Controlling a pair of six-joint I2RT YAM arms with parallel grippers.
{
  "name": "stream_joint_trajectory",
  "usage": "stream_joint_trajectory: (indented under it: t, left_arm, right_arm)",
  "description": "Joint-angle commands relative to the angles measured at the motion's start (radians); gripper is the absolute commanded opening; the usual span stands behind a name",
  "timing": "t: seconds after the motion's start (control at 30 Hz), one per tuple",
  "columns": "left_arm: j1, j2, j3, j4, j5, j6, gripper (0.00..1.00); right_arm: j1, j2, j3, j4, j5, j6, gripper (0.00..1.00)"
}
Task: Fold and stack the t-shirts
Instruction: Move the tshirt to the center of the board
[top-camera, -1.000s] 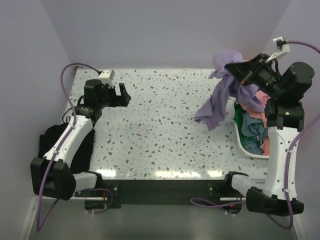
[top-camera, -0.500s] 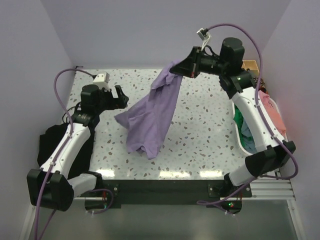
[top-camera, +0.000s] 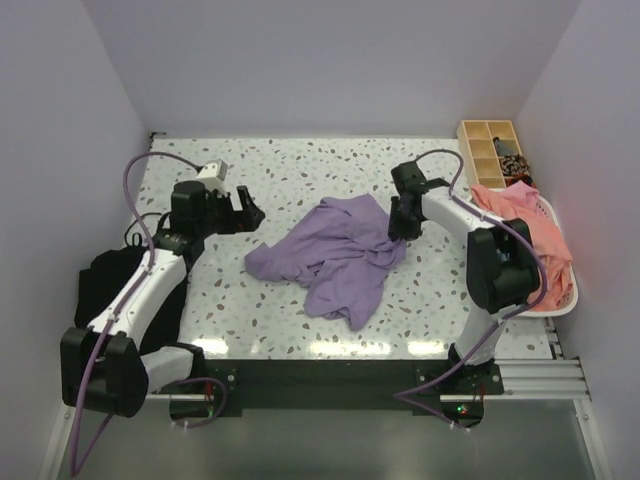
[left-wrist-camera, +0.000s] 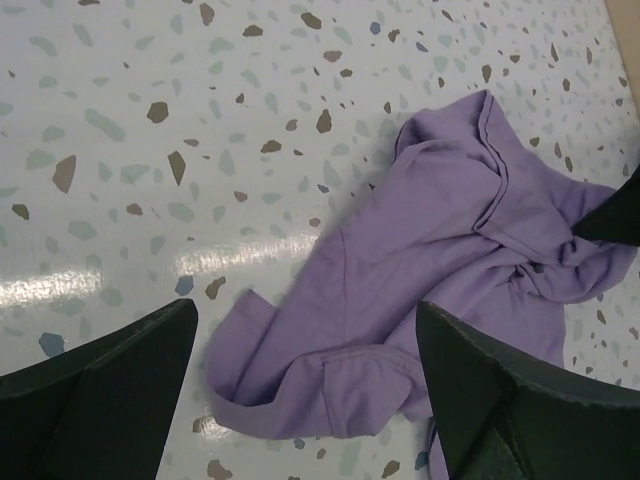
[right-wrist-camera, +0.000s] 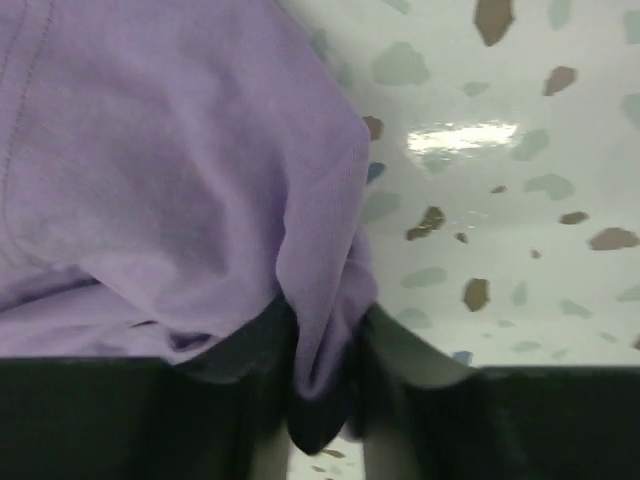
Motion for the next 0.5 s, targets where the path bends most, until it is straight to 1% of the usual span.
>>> stream_joint_trajectory:
  t: [0.0, 0.03, 0.07, 0.13, 0.2, 0.33, 0.4, 0.47]
  left_arm:
    - [-0.020, 0.051, -0.022, 0.042, 0.100, -0.010, 0.94]
    - [-0.026, 0.059, -0.023, 0.034, 0.096, -0.008, 0.94]
    - [-0.034, 0.065, -0.028, 0.022, 0.087, -0.007, 0.94]
    - [-0.049, 0.074, -0.047, 0.020, 0.061, -0.011, 0.94]
    - [-0.060, 0.094, -0.058, 0.022, 0.050, -0.025, 0.94]
    - [-0.082, 0.139, -0.083, 0.087, 0.014, -0.065, 0.94]
    - [-0.097, 0.186, -0.081, 0.141, 0.002, -0.082, 0.94]
    - [-0.103, 0.241, -0.071, 0.230, -0.007, -0.090, 0.94]
  right_arm:
    - [0.007, -0.113, 0.011, 0.010, 0.192, -0.008, 0.62]
    - [0.008, -0.136, 0.001, 0.019, 0.157, -0.031, 0.64]
    - [0.013, -0.185, -0.013, 0.051, 0.116, -0.042, 0.65]
    - [0.028, -0.227, -0.048, 0.062, 0.013, -0.058, 0.66]
    - [0.076, -0.267, -0.059, 0.055, -0.031, -0.071, 0.68]
    - [0.165, -0.259, -0.053, 0.024, -0.067, -0.053, 0.68]
    - [0.205, -0.243, -0.059, 0.047, -0.067, -0.039, 0.68]
    - [0.243, -0.203, -0.046, 0.047, -0.067, -0.015, 0.68]
